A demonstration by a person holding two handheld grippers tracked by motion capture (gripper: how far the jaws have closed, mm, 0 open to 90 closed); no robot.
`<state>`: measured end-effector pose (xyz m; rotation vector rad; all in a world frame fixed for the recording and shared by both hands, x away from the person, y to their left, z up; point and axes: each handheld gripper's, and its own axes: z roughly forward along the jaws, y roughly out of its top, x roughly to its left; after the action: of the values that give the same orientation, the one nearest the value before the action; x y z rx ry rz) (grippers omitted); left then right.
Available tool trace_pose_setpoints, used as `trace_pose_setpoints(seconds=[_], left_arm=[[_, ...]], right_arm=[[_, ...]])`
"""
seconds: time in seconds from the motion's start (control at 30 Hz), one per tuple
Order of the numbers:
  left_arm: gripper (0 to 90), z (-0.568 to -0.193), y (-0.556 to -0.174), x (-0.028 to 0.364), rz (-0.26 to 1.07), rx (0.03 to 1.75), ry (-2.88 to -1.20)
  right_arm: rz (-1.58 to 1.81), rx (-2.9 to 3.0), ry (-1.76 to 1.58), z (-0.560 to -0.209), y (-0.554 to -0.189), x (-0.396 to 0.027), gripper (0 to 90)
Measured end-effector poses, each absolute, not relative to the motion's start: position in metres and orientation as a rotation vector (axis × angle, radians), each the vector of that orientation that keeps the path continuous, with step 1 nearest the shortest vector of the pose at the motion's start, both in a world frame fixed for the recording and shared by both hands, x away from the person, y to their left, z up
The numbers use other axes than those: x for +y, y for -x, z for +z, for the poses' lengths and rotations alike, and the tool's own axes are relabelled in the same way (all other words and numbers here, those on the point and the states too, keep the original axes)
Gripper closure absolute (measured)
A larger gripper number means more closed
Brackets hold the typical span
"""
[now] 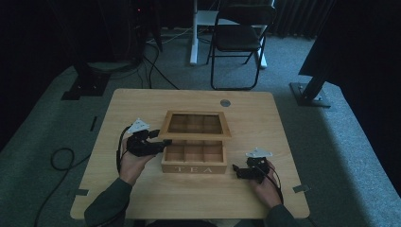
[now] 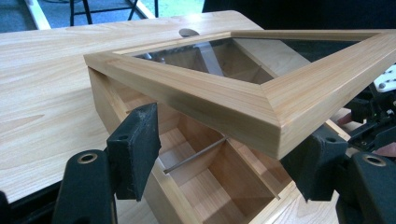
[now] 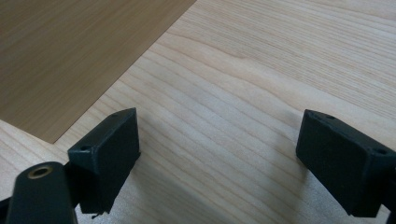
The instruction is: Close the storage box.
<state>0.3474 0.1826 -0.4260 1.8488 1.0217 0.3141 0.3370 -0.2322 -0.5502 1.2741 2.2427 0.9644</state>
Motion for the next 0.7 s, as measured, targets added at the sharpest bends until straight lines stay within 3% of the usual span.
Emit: trace_pose_setpoints(seconds=[0.7], left_arm=[[30.8, -0.451, -0.337, 0.184, 0.275, 1.045, -1.868]], right_arm=[[0.965, 2.242, -1.273, -0.550, -0.337, -0.232, 13.1]])
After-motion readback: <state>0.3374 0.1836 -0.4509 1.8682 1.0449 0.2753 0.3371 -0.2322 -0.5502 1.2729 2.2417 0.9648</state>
